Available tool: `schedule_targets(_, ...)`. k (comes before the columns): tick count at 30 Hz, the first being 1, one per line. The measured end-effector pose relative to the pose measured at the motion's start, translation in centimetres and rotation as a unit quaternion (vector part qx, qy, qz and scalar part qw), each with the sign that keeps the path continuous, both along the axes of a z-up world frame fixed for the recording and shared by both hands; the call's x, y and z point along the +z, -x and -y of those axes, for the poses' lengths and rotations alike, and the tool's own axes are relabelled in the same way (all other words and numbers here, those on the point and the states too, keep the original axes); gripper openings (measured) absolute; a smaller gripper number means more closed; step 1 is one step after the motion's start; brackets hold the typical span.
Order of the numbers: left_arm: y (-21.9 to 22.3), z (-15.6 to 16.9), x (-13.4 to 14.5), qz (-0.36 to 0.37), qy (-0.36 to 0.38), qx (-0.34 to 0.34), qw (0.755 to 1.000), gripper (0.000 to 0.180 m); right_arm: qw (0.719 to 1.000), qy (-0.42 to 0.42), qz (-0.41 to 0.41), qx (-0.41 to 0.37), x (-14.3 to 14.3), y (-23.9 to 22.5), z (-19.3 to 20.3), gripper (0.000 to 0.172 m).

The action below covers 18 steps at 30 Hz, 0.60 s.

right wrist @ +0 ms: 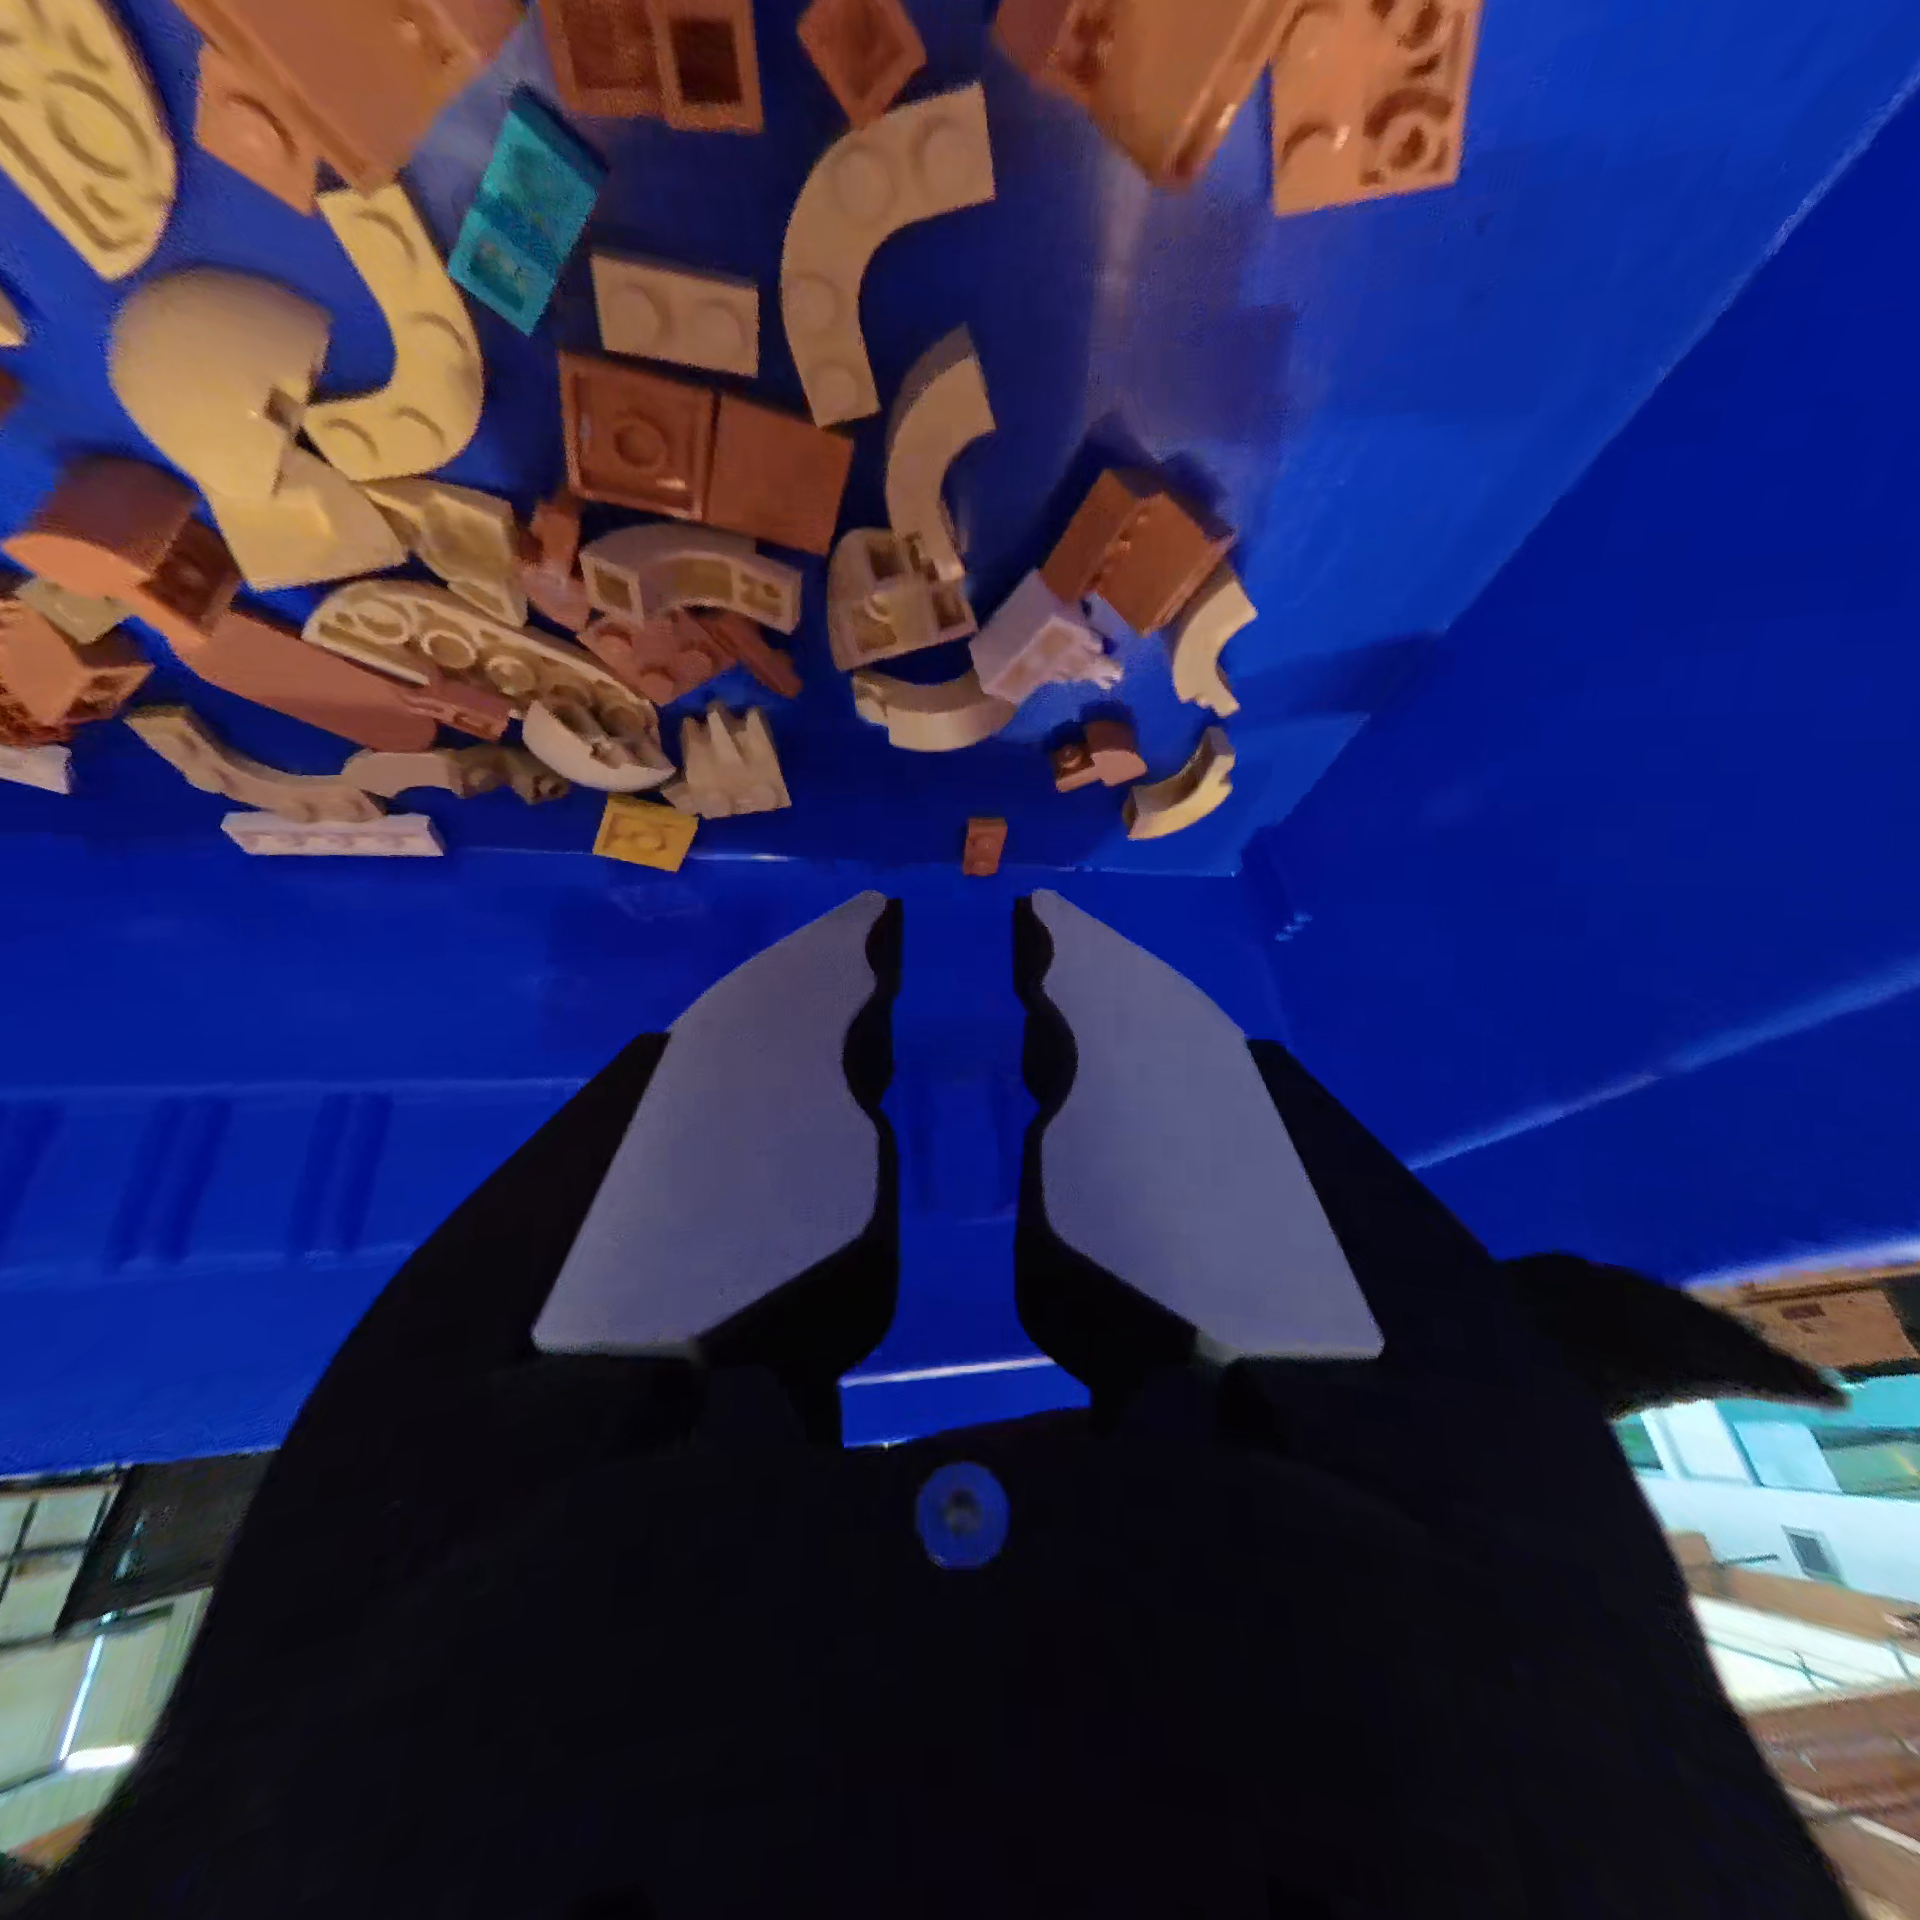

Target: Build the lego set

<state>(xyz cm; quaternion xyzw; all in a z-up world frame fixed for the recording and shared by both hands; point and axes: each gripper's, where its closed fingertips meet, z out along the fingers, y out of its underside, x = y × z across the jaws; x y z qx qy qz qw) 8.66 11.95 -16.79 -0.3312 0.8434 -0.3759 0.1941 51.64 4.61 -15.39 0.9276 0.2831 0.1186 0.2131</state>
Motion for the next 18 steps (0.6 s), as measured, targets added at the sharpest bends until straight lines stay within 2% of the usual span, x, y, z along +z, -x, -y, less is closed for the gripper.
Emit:
schedule_targets(14, 0.0, 0.0, 0.0, 0.000, 0.001, -0.001, 1.000, 0.020, 0.997, 0.064, 0.027, -0.024, -2.1, -1.3, 0.9, 0.027)
schedule_targets(17, 0.0, 0.0, 0.0, 0.000, 0.002, -0.001, 1.000, 0.020, 0.996, 0.079, 0.031, -0.026, -2.3, -1.5, 1.3, 0.020)
schedule_targets(18, 0.0, 0.0, 0.0, 0.000, 0.002, -0.001, 1.000, 0.020, 0.996, 0.081, 0.027, -0.030, -2.3, -1.4, 1.4, 0.010)
